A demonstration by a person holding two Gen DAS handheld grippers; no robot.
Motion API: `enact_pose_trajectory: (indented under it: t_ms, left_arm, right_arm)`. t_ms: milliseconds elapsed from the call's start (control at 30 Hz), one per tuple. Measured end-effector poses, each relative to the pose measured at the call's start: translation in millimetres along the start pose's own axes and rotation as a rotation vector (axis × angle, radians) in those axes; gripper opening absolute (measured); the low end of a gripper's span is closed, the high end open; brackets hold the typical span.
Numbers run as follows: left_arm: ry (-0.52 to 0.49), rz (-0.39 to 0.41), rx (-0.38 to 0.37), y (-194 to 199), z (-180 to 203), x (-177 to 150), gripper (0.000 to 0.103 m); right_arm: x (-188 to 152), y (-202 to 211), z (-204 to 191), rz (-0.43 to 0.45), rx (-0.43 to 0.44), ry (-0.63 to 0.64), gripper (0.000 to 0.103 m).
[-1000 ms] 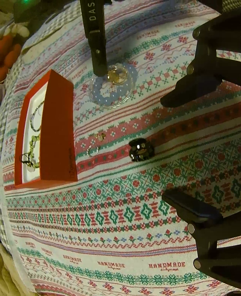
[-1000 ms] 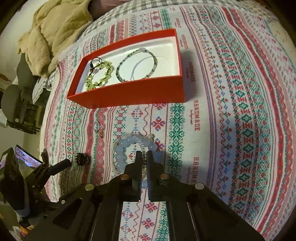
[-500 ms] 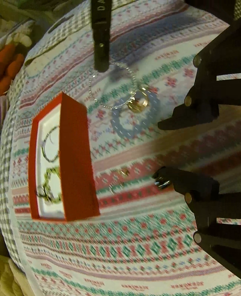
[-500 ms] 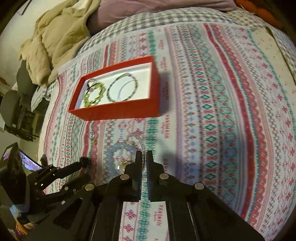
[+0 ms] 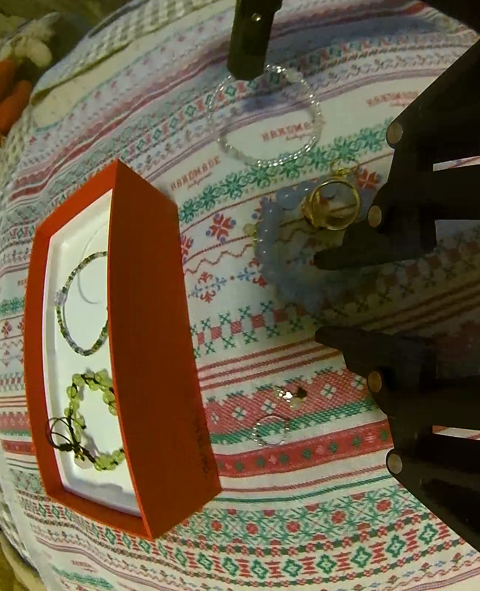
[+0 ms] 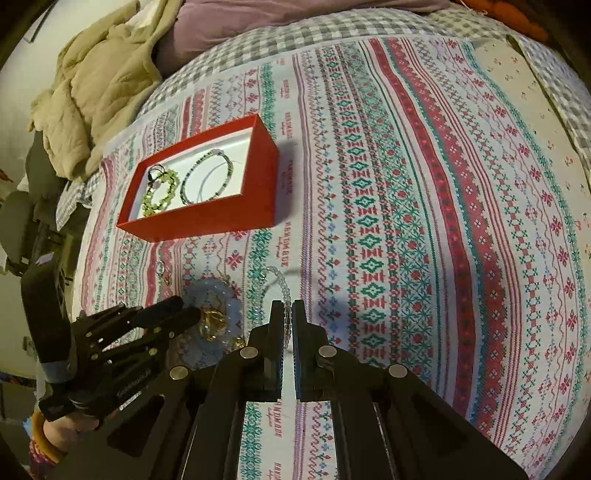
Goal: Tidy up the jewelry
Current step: 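Grasp the clear crystal bracelet with the right tool while the left tool grasps the light blue bead bracelet, then carry both held bracelets over the red box and lower them inside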
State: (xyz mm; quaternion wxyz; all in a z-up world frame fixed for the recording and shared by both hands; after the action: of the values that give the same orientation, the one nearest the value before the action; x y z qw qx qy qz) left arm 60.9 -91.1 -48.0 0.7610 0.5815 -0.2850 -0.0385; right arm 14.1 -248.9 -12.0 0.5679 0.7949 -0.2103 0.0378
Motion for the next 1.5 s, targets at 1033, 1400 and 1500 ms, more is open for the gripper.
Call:
enact_pose_trajectory:
  t_ms: [1033,1400,1500]
  left_arm:
    - [-0.037,0.264,-0.089,105,17,36,0.008]
    - [0.047,0.359,-0.14,119,2,81,0.008]
    - [0.079,0.391,-0.165,111,-6,93,0.008]
  right_arm:
    - [17,55,-24,0.141,0.049,0.041,0.004]
    - [45,74,-36,0.216,0.1,0.021,0.004]
    - [53,74,-39,0.229,0.112,0.02,0.004]
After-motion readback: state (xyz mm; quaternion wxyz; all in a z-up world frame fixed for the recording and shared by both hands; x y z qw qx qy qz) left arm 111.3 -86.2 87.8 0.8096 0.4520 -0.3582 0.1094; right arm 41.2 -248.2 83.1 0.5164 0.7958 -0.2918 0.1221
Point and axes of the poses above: each gripper's, at about its wrist camera, not at the fingertips, and y roughly against the way its jaws point, z to its right, x to its top, the point moved 4 cm from there along -y, roughly the way its jaws point, and after that the axes turned 3 degrees about -y, right-handed, at the moved point
